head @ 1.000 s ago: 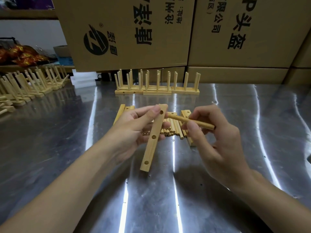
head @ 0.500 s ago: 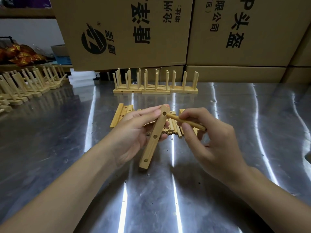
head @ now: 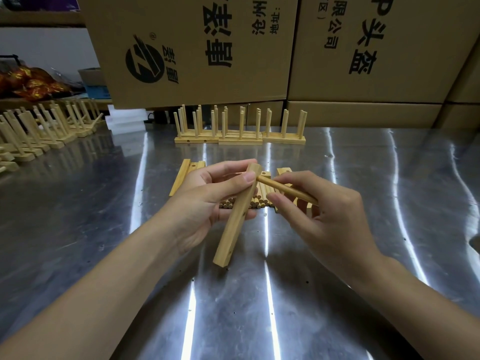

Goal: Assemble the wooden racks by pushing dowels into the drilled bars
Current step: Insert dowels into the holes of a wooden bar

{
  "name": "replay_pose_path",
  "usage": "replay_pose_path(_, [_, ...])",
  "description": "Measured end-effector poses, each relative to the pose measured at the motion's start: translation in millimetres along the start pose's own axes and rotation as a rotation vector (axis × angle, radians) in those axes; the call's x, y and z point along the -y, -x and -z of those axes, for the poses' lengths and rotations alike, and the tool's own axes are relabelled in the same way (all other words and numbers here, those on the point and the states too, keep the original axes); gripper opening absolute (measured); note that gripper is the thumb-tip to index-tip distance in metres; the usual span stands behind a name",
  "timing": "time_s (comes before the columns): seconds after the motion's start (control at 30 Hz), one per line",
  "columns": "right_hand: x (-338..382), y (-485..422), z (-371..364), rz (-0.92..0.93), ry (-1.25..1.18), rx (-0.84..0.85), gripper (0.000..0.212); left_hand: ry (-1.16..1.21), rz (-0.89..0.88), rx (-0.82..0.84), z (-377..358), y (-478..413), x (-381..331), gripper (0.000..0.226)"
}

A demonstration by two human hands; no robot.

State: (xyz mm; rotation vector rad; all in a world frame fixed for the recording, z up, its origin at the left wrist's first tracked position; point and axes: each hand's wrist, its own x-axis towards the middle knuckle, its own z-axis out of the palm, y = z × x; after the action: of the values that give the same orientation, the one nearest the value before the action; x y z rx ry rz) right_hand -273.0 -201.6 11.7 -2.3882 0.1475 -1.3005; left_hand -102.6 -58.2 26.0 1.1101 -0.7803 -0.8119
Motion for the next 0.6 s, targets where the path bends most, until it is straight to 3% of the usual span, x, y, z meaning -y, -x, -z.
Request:
replay_pose_path(0.2, [1.2,-0.4,1.5,-0.147,-0.17,-0.002,0.016,-0.04,-0.034,0.004,-1.9,1.1,1.8,0.04])
replay_pose_path(0.47, [6.4,-3.4,0.1,-0.568,-0.639,0.104,0.041,-0.199,-0.078,-0.001,-2.3,3.6,0.7,0.042])
replay_pose_path(0.6, [3.9,-7.7,4.1,-0.559,-0.574,0.185,0.037,-0.249,-0.084,-0.054,-2.2,2.6,0.9,0.036])
